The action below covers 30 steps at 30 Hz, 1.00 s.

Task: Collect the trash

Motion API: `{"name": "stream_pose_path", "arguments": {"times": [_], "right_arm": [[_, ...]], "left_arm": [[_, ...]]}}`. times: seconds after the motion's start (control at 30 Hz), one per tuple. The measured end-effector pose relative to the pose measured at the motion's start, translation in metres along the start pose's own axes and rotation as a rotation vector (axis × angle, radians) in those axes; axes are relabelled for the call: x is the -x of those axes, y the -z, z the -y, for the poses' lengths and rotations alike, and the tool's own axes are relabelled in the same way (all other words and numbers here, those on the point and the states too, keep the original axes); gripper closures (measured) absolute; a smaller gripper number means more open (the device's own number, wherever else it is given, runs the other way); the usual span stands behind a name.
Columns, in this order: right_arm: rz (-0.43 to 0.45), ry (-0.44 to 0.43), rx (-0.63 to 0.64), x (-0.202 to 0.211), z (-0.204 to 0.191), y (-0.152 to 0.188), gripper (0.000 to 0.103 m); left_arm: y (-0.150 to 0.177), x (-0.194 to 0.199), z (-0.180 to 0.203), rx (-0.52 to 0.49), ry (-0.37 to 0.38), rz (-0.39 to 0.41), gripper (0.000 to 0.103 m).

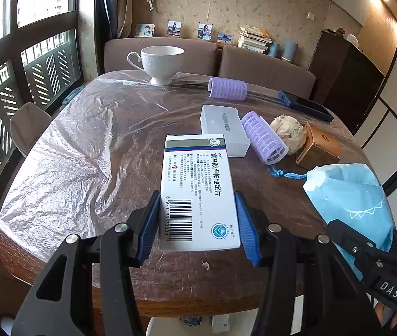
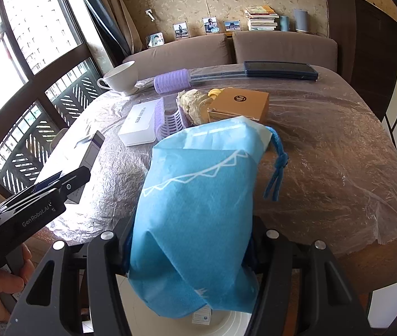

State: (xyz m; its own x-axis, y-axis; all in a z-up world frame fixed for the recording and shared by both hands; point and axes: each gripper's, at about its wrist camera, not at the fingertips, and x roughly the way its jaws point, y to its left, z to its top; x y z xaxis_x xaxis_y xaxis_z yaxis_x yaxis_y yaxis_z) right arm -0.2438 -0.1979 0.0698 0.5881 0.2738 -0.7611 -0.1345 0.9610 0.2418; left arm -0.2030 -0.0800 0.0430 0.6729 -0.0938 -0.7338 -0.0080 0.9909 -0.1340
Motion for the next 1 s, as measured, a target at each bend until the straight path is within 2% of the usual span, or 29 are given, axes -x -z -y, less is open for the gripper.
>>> {"name": "stream_pose_path", "arguments": {"times": [0.43, 0.73, 1.0], "right_arm": [[-0.005, -0.043, 0.006, 0.012, 0.01, 0.016, 0.046], [0.022, -0.006, -0.004, 0.028, 0.002, 0.025, 0.046], [0.033, 0.02, -0.033, 0.044, -0.021, 0.042, 0.046]], "left_arm": [[0.017, 0.02, 0.011, 0.024, -0.015, 0.018, 0.051], [0.023, 0.03, 0.013, -0.023, 0.038, 0.028, 0.051], [0.041, 0.049, 0.003, -0.076, 0.095, 0.011, 0.051]]}}
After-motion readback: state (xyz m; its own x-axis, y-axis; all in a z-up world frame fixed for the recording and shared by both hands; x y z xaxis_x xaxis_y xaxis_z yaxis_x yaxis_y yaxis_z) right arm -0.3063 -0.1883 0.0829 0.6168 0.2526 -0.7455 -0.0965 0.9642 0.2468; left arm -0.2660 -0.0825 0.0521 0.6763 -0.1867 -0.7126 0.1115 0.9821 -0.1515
